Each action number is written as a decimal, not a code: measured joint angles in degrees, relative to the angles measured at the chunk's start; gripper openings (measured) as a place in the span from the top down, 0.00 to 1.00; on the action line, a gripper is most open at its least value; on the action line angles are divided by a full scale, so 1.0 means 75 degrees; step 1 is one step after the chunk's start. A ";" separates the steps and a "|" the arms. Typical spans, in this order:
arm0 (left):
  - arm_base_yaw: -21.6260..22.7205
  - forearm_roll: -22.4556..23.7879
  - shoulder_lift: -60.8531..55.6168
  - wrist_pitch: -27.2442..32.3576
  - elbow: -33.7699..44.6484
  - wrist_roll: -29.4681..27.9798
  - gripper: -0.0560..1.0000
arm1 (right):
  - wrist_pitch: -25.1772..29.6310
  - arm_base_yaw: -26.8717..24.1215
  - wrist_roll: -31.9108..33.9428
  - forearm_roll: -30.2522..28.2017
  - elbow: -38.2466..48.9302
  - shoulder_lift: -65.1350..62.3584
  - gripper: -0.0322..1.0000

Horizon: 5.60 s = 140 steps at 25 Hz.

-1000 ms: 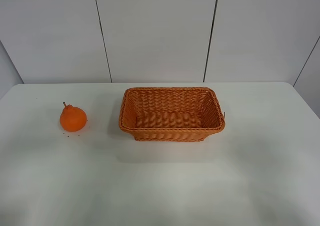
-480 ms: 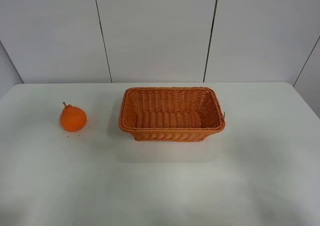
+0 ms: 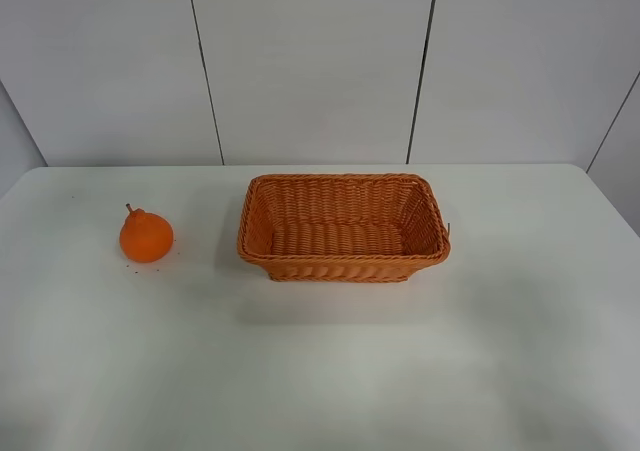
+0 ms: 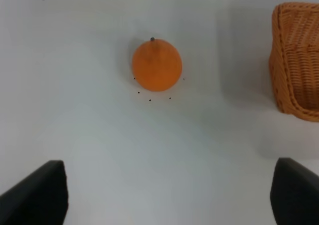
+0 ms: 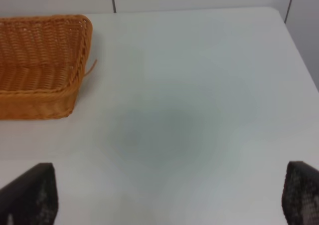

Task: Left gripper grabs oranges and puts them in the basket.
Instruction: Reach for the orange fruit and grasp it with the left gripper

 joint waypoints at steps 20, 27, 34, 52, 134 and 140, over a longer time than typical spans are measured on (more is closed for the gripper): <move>0.0000 0.0000 0.3729 -0.0183 -0.2826 0.0228 0.08 | 0.0000 0.0000 0.0000 -0.0008 0.0000 0.0000 0.30; 0.0000 0.0000 0.5008 -0.0220 -0.3682 0.0286 0.08 | 0.0000 0.0000 0.0000 -0.0001 0.0000 0.0000 0.30; 0.0000 -0.0008 0.6286 -0.0289 -0.4230 0.0310 0.08 | 0.0000 0.0000 0.0000 -0.0001 0.0000 0.0000 0.30; 0.0000 0.0000 0.8806 -0.0357 -0.4431 0.0318 0.08 | 0.0000 0.0000 0.0000 0.0000 0.0000 0.0000 0.30; -0.0781 0.0656 0.9597 -0.0241 -0.4283 0.0242 0.08 | 0.0000 0.0000 0.0000 -0.0007 0.0000 0.0000 0.30; -0.0757 0.0690 0.9597 -0.0208 -0.4283 0.0155 0.08 | 0.0000 0.0000 0.0000 -0.0002 0.0000 0.0000 0.30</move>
